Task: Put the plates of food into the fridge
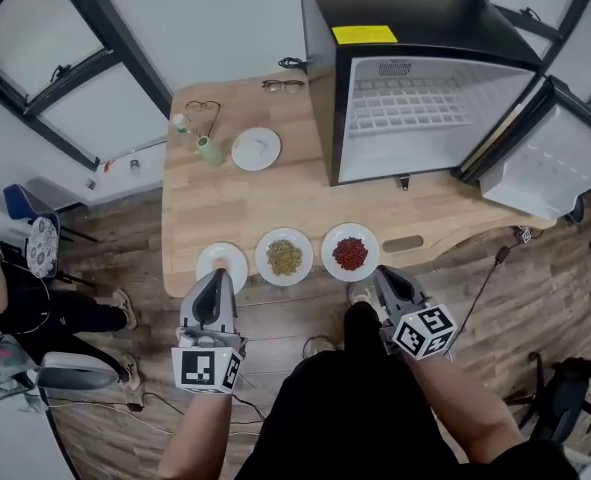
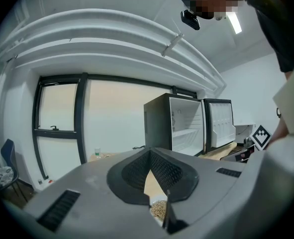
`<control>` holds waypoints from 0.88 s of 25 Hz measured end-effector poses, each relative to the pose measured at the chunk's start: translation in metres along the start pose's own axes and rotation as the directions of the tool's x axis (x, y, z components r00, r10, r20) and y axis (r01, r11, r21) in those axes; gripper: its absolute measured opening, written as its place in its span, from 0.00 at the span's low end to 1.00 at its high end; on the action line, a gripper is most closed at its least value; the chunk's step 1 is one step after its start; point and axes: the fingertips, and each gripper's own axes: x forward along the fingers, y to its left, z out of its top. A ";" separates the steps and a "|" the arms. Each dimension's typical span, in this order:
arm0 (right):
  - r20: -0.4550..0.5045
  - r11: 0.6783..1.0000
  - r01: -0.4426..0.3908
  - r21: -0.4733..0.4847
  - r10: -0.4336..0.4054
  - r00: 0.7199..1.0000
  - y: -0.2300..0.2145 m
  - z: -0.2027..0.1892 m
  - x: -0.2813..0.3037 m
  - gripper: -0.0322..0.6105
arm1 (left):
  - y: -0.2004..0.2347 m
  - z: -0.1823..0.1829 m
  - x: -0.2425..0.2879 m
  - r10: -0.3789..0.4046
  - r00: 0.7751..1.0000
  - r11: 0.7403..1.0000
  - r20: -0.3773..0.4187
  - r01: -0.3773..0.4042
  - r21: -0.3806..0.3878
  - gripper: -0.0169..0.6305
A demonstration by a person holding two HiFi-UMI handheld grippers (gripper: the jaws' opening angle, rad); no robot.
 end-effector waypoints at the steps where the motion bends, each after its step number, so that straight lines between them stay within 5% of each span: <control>1: -0.006 0.999 0.006 0.033 -0.006 1.000 -0.006 -0.007 0.003 0.08 | -0.002 -0.002 0.001 -0.002 1.000 1.000 -0.011 0.002 -0.007 0.03; 9: -0.095 0.957 0.120 0.266 -0.098 0.991 -0.046 -0.067 0.015 0.08 | 0.006 -0.007 0.021 0.027 0.998 0.999 -0.049 -0.029 -0.036 0.03; 11: -0.114 0.918 0.120 0.378 -0.082 0.990 -0.050 -0.083 0.012 0.12 | 0.000 -0.006 0.025 0.004 0.999 1.000 -0.044 -0.005 -0.028 0.03; 13: -0.137 0.876 0.114 0.469 -0.055 0.989 -0.054 -0.096 0.015 0.27 | -0.005 -0.006 0.028 -0.010 0.999 1.000 -0.034 0.009 -0.024 0.03; 16: -0.158 0.834 0.127 0.537 -0.048 0.986 -0.061 -0.110 0.021 0.28 | -0.011 -0.012 0.033 -0.019 0.999 1.000 -0.043 0.018 -0.025 0.03; 22: -0.159 0.701 0.152 0.697 -0.056 0.986 -0.075 -0.128 0.041 0.28 | -0.013 -0.026 0.033 -0.011 0.995 0.999 -0.096 0.007 -0.034 0.03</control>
